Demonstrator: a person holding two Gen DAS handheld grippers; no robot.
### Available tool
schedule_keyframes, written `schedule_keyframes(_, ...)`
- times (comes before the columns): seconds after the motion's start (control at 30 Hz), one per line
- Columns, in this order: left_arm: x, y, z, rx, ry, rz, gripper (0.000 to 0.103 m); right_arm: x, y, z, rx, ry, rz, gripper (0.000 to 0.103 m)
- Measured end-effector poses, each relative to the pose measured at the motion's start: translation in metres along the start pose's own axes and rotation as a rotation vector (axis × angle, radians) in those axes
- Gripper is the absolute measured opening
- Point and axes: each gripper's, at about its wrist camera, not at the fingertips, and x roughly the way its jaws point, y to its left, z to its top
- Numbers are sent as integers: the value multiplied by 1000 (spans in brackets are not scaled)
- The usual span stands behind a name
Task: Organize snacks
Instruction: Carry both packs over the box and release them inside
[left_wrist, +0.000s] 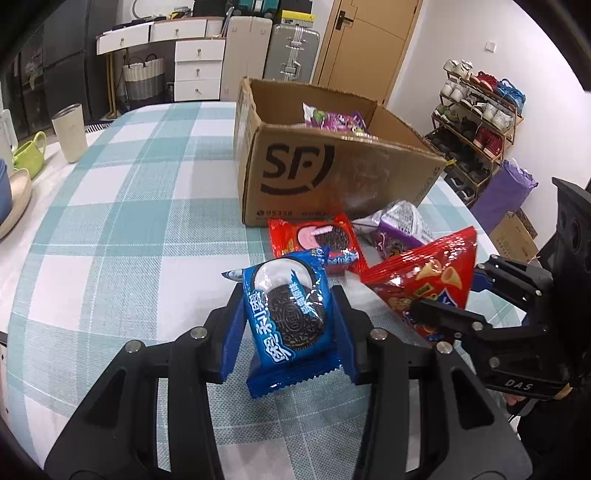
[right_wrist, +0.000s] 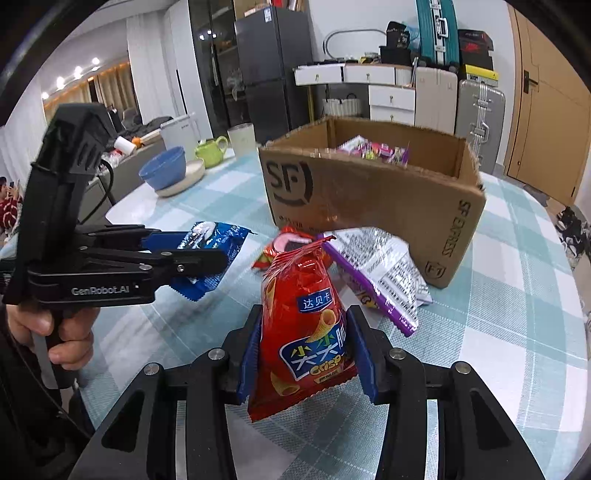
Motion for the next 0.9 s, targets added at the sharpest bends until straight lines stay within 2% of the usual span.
schedule_keyframes(0.1, -8, -1, 3, 1, -18, 4, 41, -12, -3, 2, 24, -22, 33, 45)
schedule_keyframes(0.3, -22, -8, 15, 20, -53, 16, 41, -32, -8, 6, 45, -69, 43, 45)
schedule_keyframes(0.6, -42, -26, 37, 58, -98, 28, 41, -63, -15, 25, 66, -152, 32, 45)
schedule_keyframes(0.9, -58, -37, 65, 76, -143, 36, 41, -76, -28, 48, 92, -211, 27, 45)
